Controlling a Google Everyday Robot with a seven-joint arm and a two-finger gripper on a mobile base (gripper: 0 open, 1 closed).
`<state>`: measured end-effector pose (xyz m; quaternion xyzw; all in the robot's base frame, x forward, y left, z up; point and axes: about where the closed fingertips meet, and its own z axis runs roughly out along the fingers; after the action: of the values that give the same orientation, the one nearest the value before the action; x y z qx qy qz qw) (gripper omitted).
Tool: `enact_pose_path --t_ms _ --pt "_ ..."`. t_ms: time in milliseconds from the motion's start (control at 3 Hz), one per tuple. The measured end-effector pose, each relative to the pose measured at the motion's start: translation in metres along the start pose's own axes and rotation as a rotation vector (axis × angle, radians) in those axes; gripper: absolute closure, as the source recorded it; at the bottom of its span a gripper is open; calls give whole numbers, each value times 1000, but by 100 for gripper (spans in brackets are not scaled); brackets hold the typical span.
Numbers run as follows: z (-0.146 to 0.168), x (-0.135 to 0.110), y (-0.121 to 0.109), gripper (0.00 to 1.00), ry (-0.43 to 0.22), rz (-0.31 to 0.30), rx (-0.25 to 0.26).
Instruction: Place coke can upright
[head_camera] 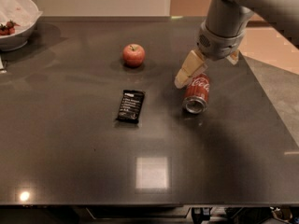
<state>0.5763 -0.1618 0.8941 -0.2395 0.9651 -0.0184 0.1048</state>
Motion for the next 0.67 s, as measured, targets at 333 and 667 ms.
enact_pose_path --t_ms 333,667 --pt "12 -7 0 0 18 96 -2" --pt "22 -13 0 0 38 160 -16"
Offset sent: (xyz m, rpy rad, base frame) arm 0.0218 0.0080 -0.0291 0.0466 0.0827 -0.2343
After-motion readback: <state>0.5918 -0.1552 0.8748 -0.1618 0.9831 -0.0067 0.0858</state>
